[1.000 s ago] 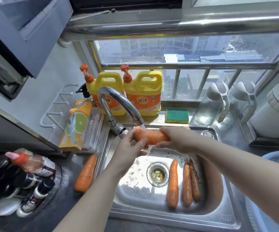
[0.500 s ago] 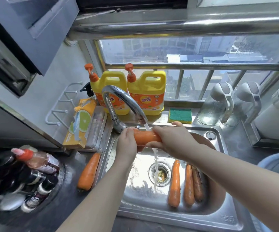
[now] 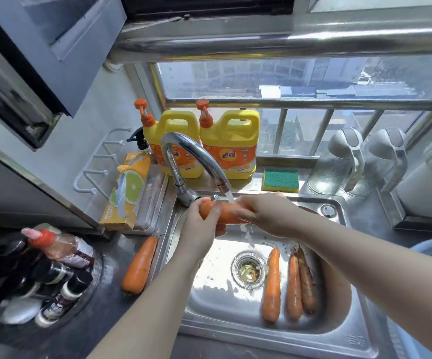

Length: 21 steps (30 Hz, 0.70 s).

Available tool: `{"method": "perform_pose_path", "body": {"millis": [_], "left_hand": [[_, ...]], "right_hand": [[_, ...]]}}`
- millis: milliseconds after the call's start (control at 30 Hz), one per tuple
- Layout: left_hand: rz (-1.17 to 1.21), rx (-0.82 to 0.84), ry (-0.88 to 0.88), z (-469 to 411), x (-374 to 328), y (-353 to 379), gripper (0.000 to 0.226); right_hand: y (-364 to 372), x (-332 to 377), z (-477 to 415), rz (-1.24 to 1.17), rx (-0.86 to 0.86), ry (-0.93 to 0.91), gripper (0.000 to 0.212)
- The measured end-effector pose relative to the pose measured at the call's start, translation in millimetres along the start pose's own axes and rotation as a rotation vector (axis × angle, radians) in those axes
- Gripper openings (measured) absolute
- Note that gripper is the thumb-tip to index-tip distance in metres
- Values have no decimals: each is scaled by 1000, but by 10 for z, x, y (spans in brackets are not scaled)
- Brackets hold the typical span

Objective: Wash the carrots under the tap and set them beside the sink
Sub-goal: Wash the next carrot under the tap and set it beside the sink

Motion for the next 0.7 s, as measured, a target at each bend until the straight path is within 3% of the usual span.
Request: {"method": "perform_pose_path", "body": {"millis": [100,300,500,633,700], "left_hand": [[5,22,10,-28,23,41,29],[58,-3,11,-94,-33,-20,26],[78,54,-157,-71,20,-7,34],[-123,123,-14,-35,-10,-49,27],[-197,154,68,-29,-37,-69,37]], "right_hand": [[-22,-8,-8,100,-129,39,51],[-74,-6,26,84,-146,-79,33],[-172,14,124,233,-337,-47,48],[-194,9,140,168,-301,-9,50],[-194,-13,111,92,-285,-6,55]]}}
Point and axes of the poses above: each hand's wrist, its own z-axis away from the middle knuckle, its own y-axis out of the palm, x = y × z, the point moved 5 cm from there along -z, towards the middle knuckle
